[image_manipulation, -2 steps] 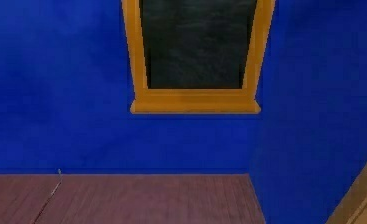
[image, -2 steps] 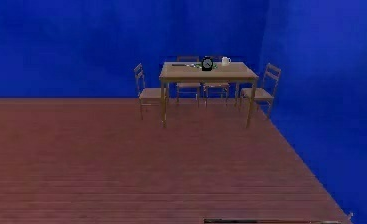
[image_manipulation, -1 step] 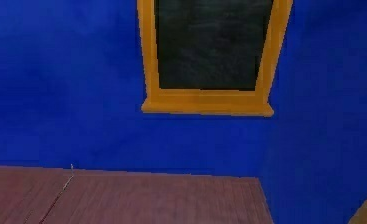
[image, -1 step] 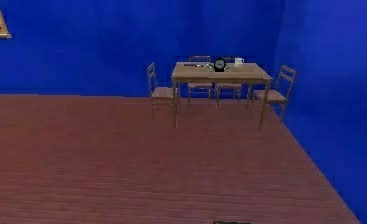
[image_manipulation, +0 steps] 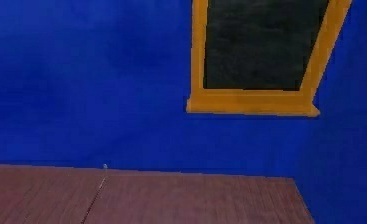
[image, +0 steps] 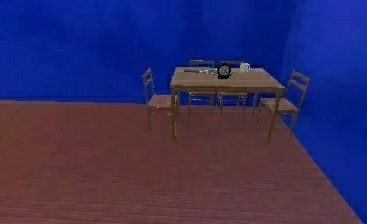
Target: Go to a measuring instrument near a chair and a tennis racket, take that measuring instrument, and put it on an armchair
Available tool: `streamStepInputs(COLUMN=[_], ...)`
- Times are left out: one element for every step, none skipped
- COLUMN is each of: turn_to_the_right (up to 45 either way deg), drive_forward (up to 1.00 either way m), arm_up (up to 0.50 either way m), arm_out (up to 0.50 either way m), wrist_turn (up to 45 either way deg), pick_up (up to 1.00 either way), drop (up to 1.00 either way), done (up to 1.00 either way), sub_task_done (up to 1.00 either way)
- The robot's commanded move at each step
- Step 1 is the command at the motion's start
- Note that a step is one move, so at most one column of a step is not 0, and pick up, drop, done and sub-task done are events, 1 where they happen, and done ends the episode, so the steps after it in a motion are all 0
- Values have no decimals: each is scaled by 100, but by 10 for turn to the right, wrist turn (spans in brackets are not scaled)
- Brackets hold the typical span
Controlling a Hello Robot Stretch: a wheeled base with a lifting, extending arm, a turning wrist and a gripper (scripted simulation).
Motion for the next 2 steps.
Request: streamStepInputs(turn_to_the_right=[150, 0], drive_forward=[0, 10], arm_up=[0, 0], arm_out=[0, 0], wrist_turn=[0, 0], pick_up=[0, 0], drop=[0, 0], done=[0, 0], sub_task_done=[0, 0])
